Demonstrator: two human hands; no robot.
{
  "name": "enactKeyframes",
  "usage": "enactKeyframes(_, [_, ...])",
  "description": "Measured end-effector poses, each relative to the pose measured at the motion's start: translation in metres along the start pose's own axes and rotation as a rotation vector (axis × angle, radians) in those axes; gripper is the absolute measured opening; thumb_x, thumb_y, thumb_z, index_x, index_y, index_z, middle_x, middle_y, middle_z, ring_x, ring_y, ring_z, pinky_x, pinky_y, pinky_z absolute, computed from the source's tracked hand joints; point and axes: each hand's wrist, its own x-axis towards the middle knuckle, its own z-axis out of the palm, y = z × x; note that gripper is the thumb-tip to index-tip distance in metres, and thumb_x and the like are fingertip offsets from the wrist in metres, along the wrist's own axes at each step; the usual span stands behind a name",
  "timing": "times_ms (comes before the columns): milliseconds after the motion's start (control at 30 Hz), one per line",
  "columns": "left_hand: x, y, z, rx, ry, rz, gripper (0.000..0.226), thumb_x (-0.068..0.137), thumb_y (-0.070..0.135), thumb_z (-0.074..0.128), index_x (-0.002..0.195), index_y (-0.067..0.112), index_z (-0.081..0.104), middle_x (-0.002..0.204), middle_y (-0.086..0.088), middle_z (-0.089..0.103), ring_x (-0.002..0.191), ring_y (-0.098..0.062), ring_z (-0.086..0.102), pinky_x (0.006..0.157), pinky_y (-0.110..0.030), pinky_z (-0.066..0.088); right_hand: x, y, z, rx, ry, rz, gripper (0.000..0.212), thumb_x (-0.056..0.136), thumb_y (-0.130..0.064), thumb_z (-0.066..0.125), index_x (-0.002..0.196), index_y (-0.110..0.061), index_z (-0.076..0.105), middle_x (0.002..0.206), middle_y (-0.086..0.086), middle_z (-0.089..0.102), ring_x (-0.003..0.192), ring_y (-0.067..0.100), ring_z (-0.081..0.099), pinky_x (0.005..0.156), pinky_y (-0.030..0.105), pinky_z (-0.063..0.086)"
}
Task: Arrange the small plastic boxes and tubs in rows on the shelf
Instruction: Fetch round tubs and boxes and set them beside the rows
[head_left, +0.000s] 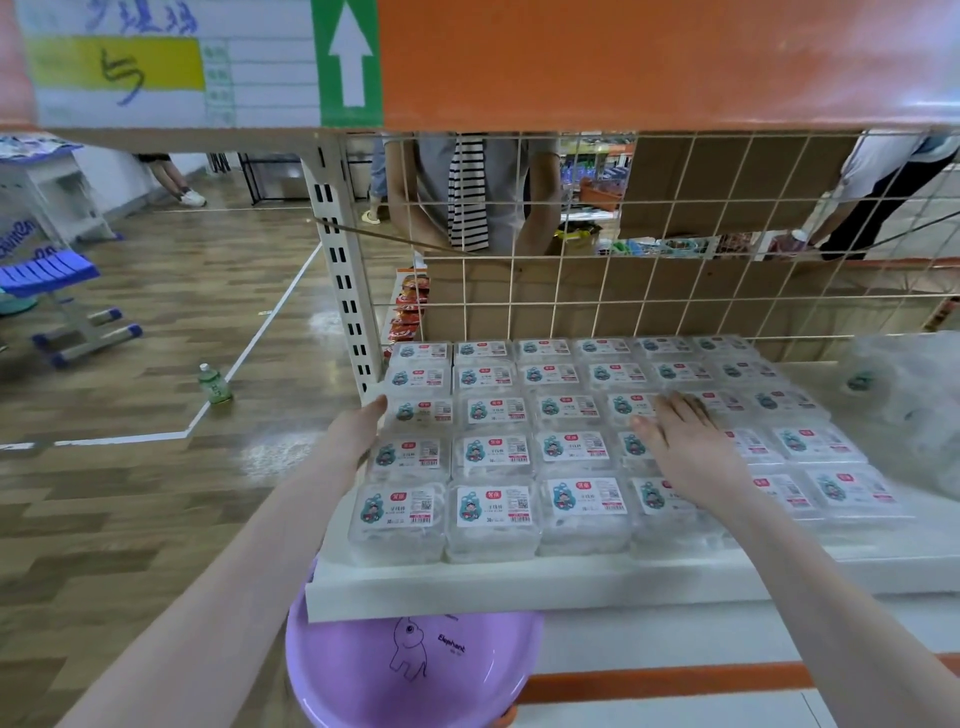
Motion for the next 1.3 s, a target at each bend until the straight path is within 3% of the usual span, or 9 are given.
enactKeyframes(100, [0.000, -0.016, -0.012, 0.023, 0.035, 0.026, 0.041, 0.093, 0.048, 0.048, 0.098, 0.009, 0.058, 0.101, -0.010, 0.061, 0.102, -0.029, 0.058, 0.102, -0.046, 0.042, 0.000, 0.001, 0.001, 0.003, 0.013, -0.004, 0.066, 0.097, -0.050, 0.019, 0.146, -0.007, 0.026, 0.155, 0.012, 0.020, 0.144, 0.024, 0.013, 0.116, 0.036, 0.008])
enactKeyframes(167, [-0.004, -0.024, -0.014, -0.005, 0.032, 0.032, 0.038, 0.094, 0.048, 0.047, 0.088, 0.012, 0.057, 0.094, -0.010, 0.062, 0.094, -0.028, 0.061, 0.095, -0.044, 0.047, 0.000, 0.002, 0.001, 0.004, 0.019, -0.009, 0.066, 0.097, -0.050, 0.019, 0.146, -0.007, 0.027, 0.155, 0.012, 0.021, 0.144, 0.024, 0.013, 0.116, 0.036, 0.008])
enactKeyframes(267, [-0.011, -0.027, -0.011, -0.064, -0.001, 0.036, 0.039, 0.095, 0.044, 0.048, 0.099, 0.008, 0.063, 0.092, -0.011, 0.069, 0.085, -0.029, 0.066, 0.086, -0.044, 0.052, 0.000, 0.002, 0.001, 0.008, 0.019, -0.011, 0.066, 0.097, -0.050, 0.019, 0.146, -0.006, 0.027, 0.154, 0.012, 0.021, 0.144, 0.024, 0.013, 0.117, 0.036, 0.008])
enactKeyframes(367, [-0.022, -0.028, -0.004, -0.050, -0.026, -0.003, 0.046, 0.096, 0.043, 0.045, 0.127, 0.011, 0.054, 0.122, -0.012, 0.062, 0.109, -0.035, 0.060, 0.100, -0.055, 0.042, 0.001, 0.001, 0.001, -0.013, 0.027, -0.010, 0.066, 0.097, -0.049, 0.018, 0.146, -0.006, 0.027, 0.154, 0.013, 0.022, 0.144, 0.025, 0.014, 0.116, 0.036, 0.007])
enactKeyframes(433, [-0.026, -0.027, 0.000, -0.045, -0.016, -0.007, 0.046, 0.097, 0.039, 0.043, 0.134, 0.011, 0.049, 0.130, -0.012, 0.057, 0.119, -0.035, 0.053, 0.104, -0.056, 0.037, 0.000, -0.001, 0.002, -0.038, 0.038, -0.015, 0.064, 0.098, -0.048, 0.019, 0.145, -0.005, 0.028, 0.153, 0.013, 0.023, 0.143, 0.025, 0.015, 0.116, 0.035, 0.007])
enactKeyframes(567, [-0.030, -0.025, 0.002, -0.056, -0.011, 0.019, 0.038, 0.099, 0.031, 0.042, 0.129, 0.010, 0.051, 0.120, -0.014, 0.062, 0.111, -0.035, 0.058, 0.100, -0.055, 0.042, -0.002, -0.001, 0.001, -0.061, 0.057, -0.029, 0.062, 0.099, -0.045, 0.022, 0.144, -0.003, 0.031, 0.152, 0.015, 0.027, 0.142, 0.027, 0.018, 0.116, 0.037, 0.009])
enactKeyframes(800, [-0.040, -0.048, -0.012, 0.012, 0.138, 0.063, 0.051, 0.098, 0.047, 0.036, 0.133, 0.012, 0.047, 0.125, -0.011, 0.059, 0.116, -0.030, 0.055, 0.105, -0.050, 0.037, -0.005, -0.002, -0.004, -0.010, 0.075, -0.043, 0.059, 0.100, -0.042, 0.024, 0.140, -0.001, 0.036, 0.149, 0.017, 0.033, 0.140, 0.028, 0.024, 0.115, 0.035, 0.011])
enactKeyframes(933, [-0.043, -0.055, -0.014, -0.100, 0.080, 0.027, 0.057, 0.095, 0.051, 0.040, 0.136, 0.012, 0.046, 0.133, -0.012, 0.054, 0.123, -0.032, 0.050, 0.108, -0.053, 0.034, -0.005, -0.002, -0.004, -0.027, 0.070, -0.039, 0.062, 0.099, -0.044, 0.020, 0.140, -0.001, 0.036, 0.148, 0.016, 0.034, 0.139, 0.029, 0.026, 0.115, 0.036, 0.013])
enactKeyframes(1300, [-0.047, -0.052, -0.008, -0.158, 0.029, 0.022, 0.041, 0.094, 0.037, 0.052, 0.128, 0.015, 0.053, 0.123, -0.013, 0.061, 0.117, -0.032, 0.055, 0.105, -0.052, 0.037, -0.005, -0.002, -0.003, -0.038, 0.083, -0.061, 0.060, 0.099, -0.043, 0.021, 0.136, -0.001, 0.041, 0.144, 0.017, 0.039, 0.136, 0.031, 0.031, 0.114, 0.039, 0.019])
